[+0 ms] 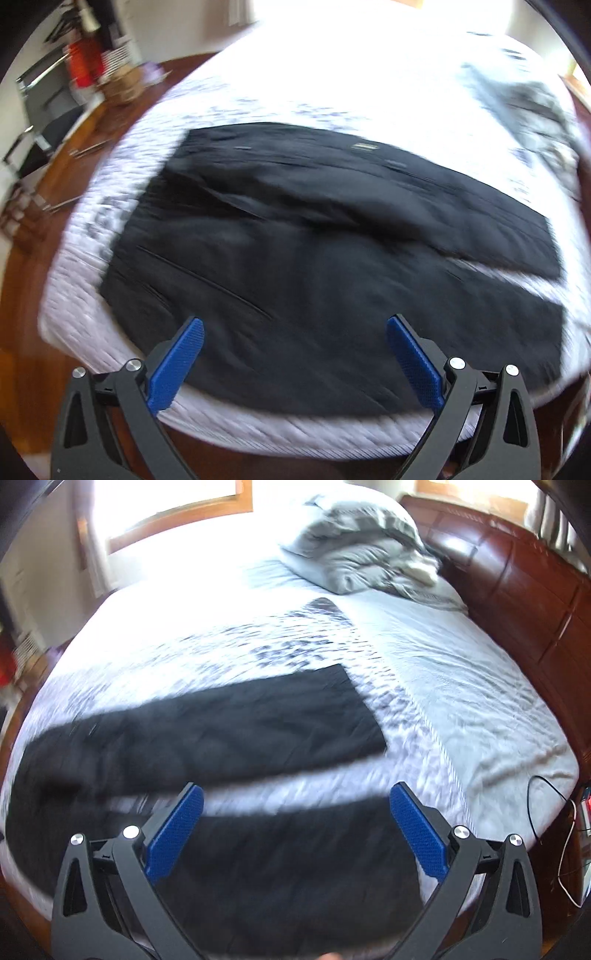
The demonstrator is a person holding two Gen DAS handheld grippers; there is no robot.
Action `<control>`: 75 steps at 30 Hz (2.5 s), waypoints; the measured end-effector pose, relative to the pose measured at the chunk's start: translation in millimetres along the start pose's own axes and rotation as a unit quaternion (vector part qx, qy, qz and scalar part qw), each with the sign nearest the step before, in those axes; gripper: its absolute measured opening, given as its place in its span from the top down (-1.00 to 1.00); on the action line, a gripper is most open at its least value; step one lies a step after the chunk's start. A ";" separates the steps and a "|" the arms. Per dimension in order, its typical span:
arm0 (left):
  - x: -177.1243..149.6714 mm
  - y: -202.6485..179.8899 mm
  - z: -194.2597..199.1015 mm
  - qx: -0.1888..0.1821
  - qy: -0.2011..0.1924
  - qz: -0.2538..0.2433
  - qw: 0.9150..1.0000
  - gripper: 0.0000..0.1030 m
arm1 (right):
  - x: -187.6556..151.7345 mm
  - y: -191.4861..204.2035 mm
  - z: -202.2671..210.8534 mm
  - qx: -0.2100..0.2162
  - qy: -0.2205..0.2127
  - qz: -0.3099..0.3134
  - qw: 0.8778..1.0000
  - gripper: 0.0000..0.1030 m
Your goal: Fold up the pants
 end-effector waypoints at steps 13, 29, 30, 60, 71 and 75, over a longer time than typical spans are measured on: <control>136.8 135.8 -176.5 0.025 0.085 0.097 0.991 -0.93 | 57.5 -69.4 -252.9 0.023 0.159 -0.065 0.985 -0.95; 146.3 147.2 -282.0 -0.016 0.148 0.181 0.972 -0.93 | 33.8 -69.2 -320.8 0.021 0.173 0.019 0.985 -0.96; 143.7 145.7 -287.3 -0.012 0.160 0.178 0.971 -0.93 | 32.1 -68.3 -320.8 0.020 0.171 0.028 0.985 -0.96; 141.1 74.8 -164.2 -0.046 0.035 0.107 0.993 0.59 | 60.7 -39.6 -252.3 0.032 0.060 0.148 0.987 0.71; 132.5 86.3 -56.7 -0.142 -0.128 0.114 0.975 0.61 | 86.0 -24.1 -104.6 0.097 -0.149 0.173 0.969 0.72; 100.4 93.5 -11.9 -0.167 -0.161 0.117 0.966 0.61 | 67.8 -34.4 -45.2 0.105 -0.212 0.161 0.958 0.72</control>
Point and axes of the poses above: each gripper's, at about its wrist camera, not at the fingertips, and z roughly against the way its jaws point, y to its left, x to its top, the point moved 7 cm from there along -z, roughly the way its jaws point, and after that the axes turned 14 degrees about -y, right-handed, at the moved point
